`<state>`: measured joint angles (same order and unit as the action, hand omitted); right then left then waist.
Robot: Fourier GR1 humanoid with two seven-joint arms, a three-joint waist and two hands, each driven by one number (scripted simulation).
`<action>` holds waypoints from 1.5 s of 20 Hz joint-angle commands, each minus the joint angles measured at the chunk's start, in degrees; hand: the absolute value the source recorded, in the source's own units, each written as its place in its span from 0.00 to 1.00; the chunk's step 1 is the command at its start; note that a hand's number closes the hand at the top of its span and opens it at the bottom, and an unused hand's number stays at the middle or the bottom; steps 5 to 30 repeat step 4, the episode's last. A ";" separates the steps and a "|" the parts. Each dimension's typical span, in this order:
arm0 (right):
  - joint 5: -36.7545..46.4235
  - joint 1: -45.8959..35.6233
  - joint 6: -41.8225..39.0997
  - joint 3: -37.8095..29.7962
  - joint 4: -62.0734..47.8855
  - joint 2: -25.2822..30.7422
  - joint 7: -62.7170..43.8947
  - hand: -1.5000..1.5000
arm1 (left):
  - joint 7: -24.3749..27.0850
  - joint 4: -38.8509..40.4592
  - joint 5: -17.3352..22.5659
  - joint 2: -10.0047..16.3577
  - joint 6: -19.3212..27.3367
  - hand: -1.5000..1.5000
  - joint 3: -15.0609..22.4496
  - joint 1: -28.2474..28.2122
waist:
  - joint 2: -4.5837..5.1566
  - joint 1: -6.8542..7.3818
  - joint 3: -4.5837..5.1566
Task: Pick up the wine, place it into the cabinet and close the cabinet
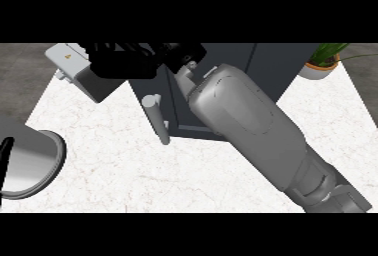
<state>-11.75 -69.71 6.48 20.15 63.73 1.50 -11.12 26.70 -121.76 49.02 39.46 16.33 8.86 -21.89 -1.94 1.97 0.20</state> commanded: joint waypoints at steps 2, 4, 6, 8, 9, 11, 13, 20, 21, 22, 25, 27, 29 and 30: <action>2.19 0.85 -0.04 -3.68 -7.66 5.11 2.60 1.00 | -1.34 -0.45 0.03 -0.38 0.16 0.00 0.13 0.88 | 2.39 -0.80 -0.17; 2.80 -0.78 0.67 -3.69 -9.70 3.27 3.38 1.00 | -1.63 0.79 0.97 -0.53 -0.44 0.00 -0.93 2.34 | 2.60 -0.37 -0.11; 2.80 -0.78 0.67 -3.69 -9.70 3.27 3.38 1.00 | -1.63 0.79 0.97 -0.53 -0.44 0.00 -0.93 2.34 | 2.60 -0.37 -0.11; 2.80 -0.78 0.67 -3.69 -9.70 3.27 3.38 1.00 | -1.63 0.79 0.97 -0.53 -0.44 0.00 -0.93 2.34 | 2.60 -0.37 -0.11; 2.80 -0.78 0.67 -3.69 -9.70 3.27 3.38 1.00 | -1.63 0.79 0.97 -0.53 -0.44 0.00 -0.93 2.34 | 2.60 -0.37 -0.11; 2.80 -0.78 0.67 -3.69 -9.70 3.27 3.38 1.00 | -1.63 0.79 0.97 -0.53 -0.44 0.00 -0.93 2.34 | 2.60 -0.37 -0.11; 2.80 -0.78 0.67 -3.69 -9.70 3.27 3.38 1.00 | -1.63 0.79 0.97 -0.53 -0.44 0.00 -0.93 2.34 | 2.60 -0.37 -0.11; 2.80 -0.78 0.67 -3.69 -9.70 3.27 3.38 1.00 | -1.63 0.79 0.97 -0.53 -0.44 0.00 -0.93 2.34 | 2.60 -0.37 -0.11; 2.80 -0.78 0.67 -3.69 -9.70 3.27 3.38 1.00 | -1.63 0.79 0.97 -0.53 -0.44 0.00 -0.93 2.34 | 2.60 -0.37 -0.11; 2.80 -0.78 0.67 -3.69 -9.70 3.27 3.38 1.00 | -1.63 0.79 0.97 -0.53 -0.44 0.00 -0.93 2.34 | 2.60 -0.37 -0.11; 2.80 -0.78 0.67 -3.69 -9.70 3.27 3.38 1.00 | -1.63 0.79 0.97 -0.53 -0.44 0.00 -0.93 2.34 | 2.60 -0.37 -0.11; 2.80 -0.78 0.67 -3.69 -9.70 3.27 3.38 1.00 | -1.63 0.79 0.97 -0.53 -0.44 0.00 -0.93 2.34 | 2.60 -0.37 -0.11; 2.80 -0.78 0.67 -3.69 -9.70 3.27 3.38 1.00 | -1.63 0.79 0.97 -0.53 -0.44 0.00 -0.93 2.34 | 2.60 -0.37 -0.11; 2.80 -0.78 0.67 -3.69 -9.70 3.27 3.38 1.00 | -1.63 0.79 0.97 -0.53 -0.44 0.00 -0.93 2.34 | 2.60 -0.37 -0.11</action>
